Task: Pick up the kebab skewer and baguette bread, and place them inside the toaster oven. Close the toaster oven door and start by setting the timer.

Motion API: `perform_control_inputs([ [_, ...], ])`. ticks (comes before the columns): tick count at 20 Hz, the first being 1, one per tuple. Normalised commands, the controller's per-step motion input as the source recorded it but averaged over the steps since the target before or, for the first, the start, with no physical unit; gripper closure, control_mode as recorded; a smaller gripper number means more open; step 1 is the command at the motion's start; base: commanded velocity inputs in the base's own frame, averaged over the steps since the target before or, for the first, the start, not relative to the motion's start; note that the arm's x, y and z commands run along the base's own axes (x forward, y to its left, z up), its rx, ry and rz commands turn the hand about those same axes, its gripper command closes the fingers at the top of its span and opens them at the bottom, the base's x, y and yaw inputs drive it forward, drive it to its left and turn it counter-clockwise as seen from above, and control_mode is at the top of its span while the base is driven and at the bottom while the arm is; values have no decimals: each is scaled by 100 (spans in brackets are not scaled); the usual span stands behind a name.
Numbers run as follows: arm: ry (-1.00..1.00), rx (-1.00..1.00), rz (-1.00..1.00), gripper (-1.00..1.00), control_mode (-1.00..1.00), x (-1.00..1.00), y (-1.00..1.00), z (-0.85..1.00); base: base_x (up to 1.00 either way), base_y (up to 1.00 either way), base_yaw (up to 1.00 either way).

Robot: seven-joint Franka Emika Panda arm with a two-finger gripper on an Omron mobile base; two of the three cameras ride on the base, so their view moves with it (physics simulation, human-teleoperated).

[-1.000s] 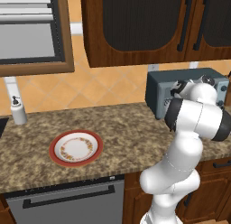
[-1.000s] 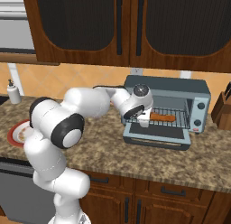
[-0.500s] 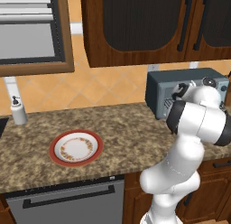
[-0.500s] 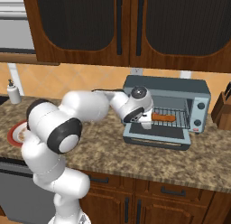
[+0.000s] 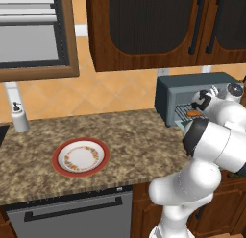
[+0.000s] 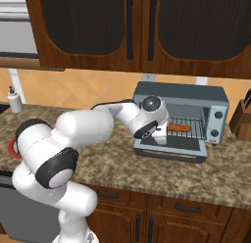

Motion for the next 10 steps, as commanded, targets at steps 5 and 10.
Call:
perform_control_inputs([
  [5, 11, 0, 0, -100, -100, -41, -9, 0, 0, 0, 0],
  [10, 26, 0, 1, -100, -100, -6, -1, 0, 0, 0, 0],
])
